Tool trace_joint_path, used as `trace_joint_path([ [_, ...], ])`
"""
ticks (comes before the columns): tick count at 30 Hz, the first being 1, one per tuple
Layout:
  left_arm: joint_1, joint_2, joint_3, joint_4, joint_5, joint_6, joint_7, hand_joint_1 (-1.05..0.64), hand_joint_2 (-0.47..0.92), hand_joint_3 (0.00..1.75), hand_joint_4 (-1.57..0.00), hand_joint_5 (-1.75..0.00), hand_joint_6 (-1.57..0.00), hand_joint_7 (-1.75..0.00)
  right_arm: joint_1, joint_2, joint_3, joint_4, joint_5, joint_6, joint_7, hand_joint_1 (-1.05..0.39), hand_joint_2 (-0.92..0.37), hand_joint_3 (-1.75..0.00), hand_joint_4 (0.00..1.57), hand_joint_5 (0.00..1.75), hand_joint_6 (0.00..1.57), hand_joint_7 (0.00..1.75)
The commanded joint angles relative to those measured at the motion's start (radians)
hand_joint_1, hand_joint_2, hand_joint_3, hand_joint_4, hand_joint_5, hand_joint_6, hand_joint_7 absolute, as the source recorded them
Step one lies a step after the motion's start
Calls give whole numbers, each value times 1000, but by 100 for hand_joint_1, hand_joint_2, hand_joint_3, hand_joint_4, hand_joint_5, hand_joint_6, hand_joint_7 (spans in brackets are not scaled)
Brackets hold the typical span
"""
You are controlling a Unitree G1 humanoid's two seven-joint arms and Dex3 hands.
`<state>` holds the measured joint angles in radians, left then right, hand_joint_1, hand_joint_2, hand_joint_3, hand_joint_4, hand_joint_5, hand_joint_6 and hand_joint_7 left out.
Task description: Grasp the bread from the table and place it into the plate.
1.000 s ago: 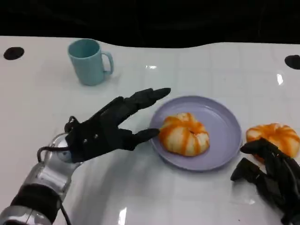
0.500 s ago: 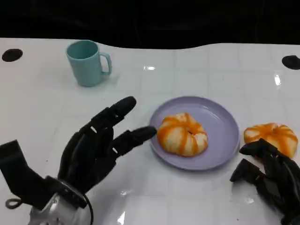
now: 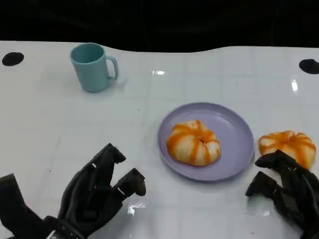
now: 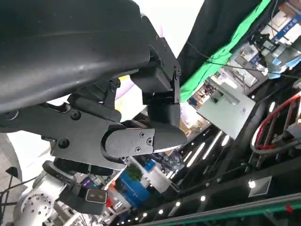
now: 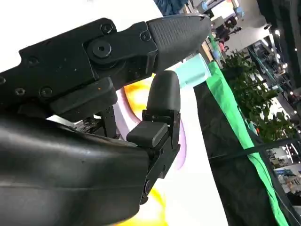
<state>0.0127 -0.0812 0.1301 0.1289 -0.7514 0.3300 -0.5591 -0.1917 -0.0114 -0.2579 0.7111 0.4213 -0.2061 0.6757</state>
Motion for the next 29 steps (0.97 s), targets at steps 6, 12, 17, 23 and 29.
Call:
trace_joint_path([
  [6, 24, 8, 3, 6, 41, -20, -18, -52, 92, 37, -80, -175, -58, -171, 35, -14, -2, -46, 2, 33, -16, -53, -92, -17, 65, 156, 67, 114],
  [12, 22, 2, 10, 25, 62, -37, -15, -51, 92, 35, -78, -175, -57, -173, 36, -18, -4, -46, 2, 36, -4, -53, -92, -16, 64, 157, 66, 114],
  [17, 19, 1, 15, 31, 70, -48, -7, -51, 92, 36, -77, -175, -56, -172, 24, -16, -12, -27, 17, 42, 15, -53, -92, -15, 64, 158, 65, 113],
  [23, 13, 2, 23, 42, 76, -56, -7, -53, 92, 33, -79, -175, -56, -175, 19, -14, -12, -15, 1, 28, -2, -55, -92, -13, 66, 156, 68, 112],
  [29, 16, -3, 26, 38, 81, -54, -9, -53, 92, 34, -80, -175, -58, -175, 15, -11, -17, -10, 22, 42, 21, -53, -92, -14, 66, 155, 67, 111],
])
